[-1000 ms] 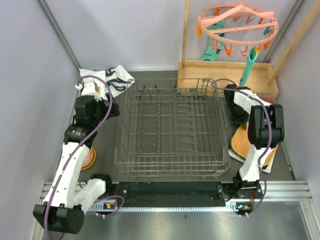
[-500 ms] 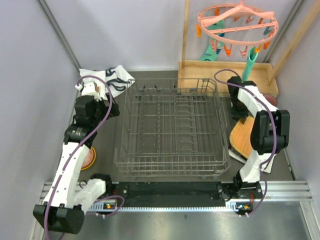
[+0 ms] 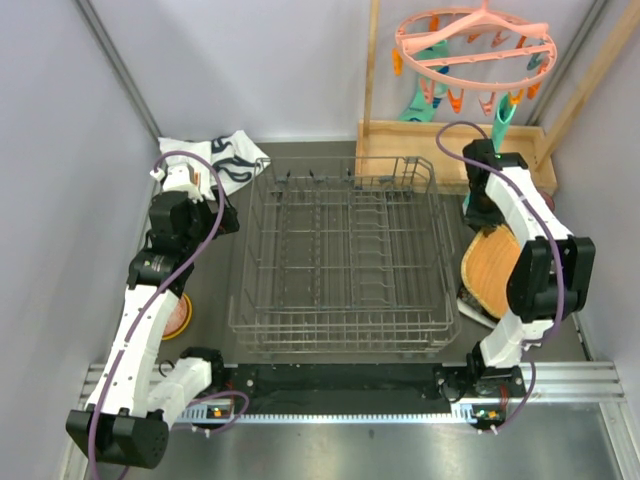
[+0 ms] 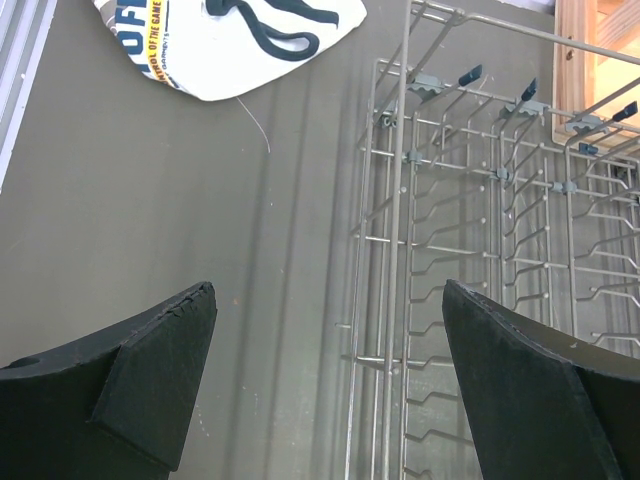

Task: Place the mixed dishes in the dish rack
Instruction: Grab a plate with the right arm

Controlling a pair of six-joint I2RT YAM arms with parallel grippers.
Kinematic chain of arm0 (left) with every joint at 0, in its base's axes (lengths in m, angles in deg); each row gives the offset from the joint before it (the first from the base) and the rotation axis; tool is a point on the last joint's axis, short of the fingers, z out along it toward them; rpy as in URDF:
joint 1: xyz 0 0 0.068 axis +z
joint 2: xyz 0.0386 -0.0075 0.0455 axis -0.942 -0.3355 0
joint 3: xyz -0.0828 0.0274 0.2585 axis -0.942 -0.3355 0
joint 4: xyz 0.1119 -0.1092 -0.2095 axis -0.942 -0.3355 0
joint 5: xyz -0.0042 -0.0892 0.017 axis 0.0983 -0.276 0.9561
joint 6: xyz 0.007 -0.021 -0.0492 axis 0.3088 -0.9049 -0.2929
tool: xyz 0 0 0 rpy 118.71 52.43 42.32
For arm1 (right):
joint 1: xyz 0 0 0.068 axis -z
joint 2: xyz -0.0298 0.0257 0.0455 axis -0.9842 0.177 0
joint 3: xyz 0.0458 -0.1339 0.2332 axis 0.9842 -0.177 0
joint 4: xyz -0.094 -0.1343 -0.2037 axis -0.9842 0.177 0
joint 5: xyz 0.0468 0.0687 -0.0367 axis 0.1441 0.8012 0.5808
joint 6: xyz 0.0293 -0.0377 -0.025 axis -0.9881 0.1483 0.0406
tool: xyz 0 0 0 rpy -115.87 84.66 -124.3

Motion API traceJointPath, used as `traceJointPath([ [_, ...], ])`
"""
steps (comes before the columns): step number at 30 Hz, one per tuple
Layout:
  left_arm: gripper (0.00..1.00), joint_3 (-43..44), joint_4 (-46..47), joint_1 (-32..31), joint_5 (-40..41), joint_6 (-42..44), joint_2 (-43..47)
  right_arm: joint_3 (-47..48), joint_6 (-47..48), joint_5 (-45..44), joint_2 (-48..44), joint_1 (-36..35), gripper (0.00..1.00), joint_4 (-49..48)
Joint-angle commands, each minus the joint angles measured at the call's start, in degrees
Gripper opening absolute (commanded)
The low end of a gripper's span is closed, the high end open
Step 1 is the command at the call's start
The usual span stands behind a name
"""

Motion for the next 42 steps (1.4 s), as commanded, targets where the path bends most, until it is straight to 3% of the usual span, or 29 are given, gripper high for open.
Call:
traceJointPath([
  [1, 0.99, 1.65, 0.45, -0.02, -0.23, -0.47, 0.64, 4.65, 1.54, 1.7, -4.72, -0.45, 0.0, 1.14],
  [14, 0.96, 2.52, 0.98, -0.02, -1.2, -0.56, -0.24, 6.68, 3.65, 4.95, -11.22, -0.01, 0.0, 3.26],
  [29, 0.92, 2.88, 0.81, -0.02, -2.69, -1.26, -0.24, 15.63, 5.76, 6.89, -13.95, 0.6, 0.0, 8.44],
  [38, 0.99, 3.93, 0.01, -0.02, -2.42, -3.37, 0.55, 21.0, 6.46, 7.33, -14.3, 0.78, 0.0, 10.64],
  [42, 0.99, 4.72, 1.06, -0.02, -7.78, -4.51, 0.2, 24.51, 7.08, 7.86, -14.21, 0.87, 0.0, 11.52],
])
